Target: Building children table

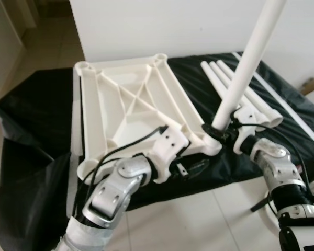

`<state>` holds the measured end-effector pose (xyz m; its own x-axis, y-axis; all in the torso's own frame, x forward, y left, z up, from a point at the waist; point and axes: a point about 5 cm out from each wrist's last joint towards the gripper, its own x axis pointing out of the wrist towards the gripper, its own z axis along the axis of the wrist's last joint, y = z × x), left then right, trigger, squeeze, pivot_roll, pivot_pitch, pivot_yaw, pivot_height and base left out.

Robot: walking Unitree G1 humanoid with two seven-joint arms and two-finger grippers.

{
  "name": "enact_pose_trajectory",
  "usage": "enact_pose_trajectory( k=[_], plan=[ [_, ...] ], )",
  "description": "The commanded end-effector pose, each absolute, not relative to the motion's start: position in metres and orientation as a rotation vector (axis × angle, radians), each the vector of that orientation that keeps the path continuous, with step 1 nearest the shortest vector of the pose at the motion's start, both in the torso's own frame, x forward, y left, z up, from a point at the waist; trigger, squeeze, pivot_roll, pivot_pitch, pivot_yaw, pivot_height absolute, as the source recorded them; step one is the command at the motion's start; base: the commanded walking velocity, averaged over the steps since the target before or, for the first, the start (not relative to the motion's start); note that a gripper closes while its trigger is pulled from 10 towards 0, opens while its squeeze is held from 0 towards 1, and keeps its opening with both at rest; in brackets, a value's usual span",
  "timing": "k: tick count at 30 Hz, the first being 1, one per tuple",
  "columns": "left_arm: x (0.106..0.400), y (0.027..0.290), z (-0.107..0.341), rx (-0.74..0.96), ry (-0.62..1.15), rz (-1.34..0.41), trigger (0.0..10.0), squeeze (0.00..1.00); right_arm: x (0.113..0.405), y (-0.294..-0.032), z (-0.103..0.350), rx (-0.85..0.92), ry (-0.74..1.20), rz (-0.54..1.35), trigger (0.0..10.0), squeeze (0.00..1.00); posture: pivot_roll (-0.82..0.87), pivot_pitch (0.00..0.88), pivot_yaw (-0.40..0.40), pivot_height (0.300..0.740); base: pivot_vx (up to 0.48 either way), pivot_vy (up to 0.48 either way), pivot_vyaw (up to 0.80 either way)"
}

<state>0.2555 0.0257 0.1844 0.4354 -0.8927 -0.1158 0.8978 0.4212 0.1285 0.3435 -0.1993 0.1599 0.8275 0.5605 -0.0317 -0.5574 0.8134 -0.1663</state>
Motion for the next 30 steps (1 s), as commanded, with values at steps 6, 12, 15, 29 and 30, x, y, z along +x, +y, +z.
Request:
enact_pose_trajectory(
  k=[6, 12, 15, 29, 30],
  plan=[
    [0.259, 0.029, 0.182, 0.18, 0.032, -1.051, 10.0, 0.0, 0.34, -0.195, 0.149, -0.116, 0.012, 0.521, 10.0, 0.0, -0.01, 0.065, -0.043, 0.74, 0.0, 0.0, 0.0],
    [0.259, 0.03, 0.182, 0.18, 0.033, -1.053, 10.0, 0.0, 0.335, -0.188, 0.151, -0.073, -0.007, 0.462, 10.0, 0.0, -0.02, 0.063, -0.047, 0.74, 0.0, 0.0, 0.0],
    [0.259, 0.03, 0.181, 0.182, 0.033, -1.054, 10.0, 0.0, 0.332, -0.185, 0.151, -0.048, -0.018, 0.409, 10.0, 0.0, -0.02, 0.059, -0.051, 0.74, 0.0, 0.0, 0.0],
    [0.264, 0.036, 0.178, 0.176, 0.042, -1.038, 10.0, 0.0, 0.314, -0.173, 0.136, 0.092, 0.009, -0.137, 10.0, 0.0, -0.02, 0.055, -0.054, 0.74, 0.0, 0.0, 0.0],
    [0.264, 0.036, 0.178, 0.176, 0.042, -1.038, 10.0, 0.0, 0.314, -0.173, 0.136, 0.092, 0.009, -0.137, 10.0, 0.0, -0.02, 0.055, -0.054, 0.74, 0.0, 0.0, 0.0]
  ],
)
